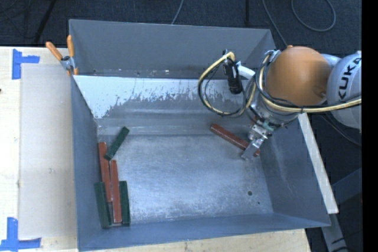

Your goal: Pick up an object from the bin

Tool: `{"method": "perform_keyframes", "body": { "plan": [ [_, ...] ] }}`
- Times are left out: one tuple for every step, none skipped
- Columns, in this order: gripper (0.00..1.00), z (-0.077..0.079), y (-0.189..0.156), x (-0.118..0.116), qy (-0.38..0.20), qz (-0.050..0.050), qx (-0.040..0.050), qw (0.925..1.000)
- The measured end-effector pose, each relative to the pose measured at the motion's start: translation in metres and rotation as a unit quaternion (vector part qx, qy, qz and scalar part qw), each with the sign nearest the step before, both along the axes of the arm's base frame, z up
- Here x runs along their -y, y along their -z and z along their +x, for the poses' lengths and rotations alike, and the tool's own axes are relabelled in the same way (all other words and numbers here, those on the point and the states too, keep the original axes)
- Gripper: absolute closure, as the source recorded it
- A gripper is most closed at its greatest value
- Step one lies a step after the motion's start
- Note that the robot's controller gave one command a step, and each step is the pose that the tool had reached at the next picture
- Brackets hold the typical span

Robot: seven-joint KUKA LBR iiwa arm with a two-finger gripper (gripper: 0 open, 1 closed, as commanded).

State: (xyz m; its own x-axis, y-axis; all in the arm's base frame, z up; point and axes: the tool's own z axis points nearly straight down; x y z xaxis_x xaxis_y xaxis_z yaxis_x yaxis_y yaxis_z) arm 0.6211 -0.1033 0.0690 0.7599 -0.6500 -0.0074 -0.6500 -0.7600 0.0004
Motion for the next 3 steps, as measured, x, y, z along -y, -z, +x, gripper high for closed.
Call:
{"method": "perform_keyframes", "body": {
  "plan": [
    [1.00,0.0000,0.0000,0.0000,0.000,0.000,0.0000,1.0000],
    [1.00,0.0000,0.0000,0.0000,0.000,0.000,0.0000,1.0000],
    [1.00,0.0000,0.0001,0.0000,0.001,0.000,0.0000,1.0000]
  ]
}}
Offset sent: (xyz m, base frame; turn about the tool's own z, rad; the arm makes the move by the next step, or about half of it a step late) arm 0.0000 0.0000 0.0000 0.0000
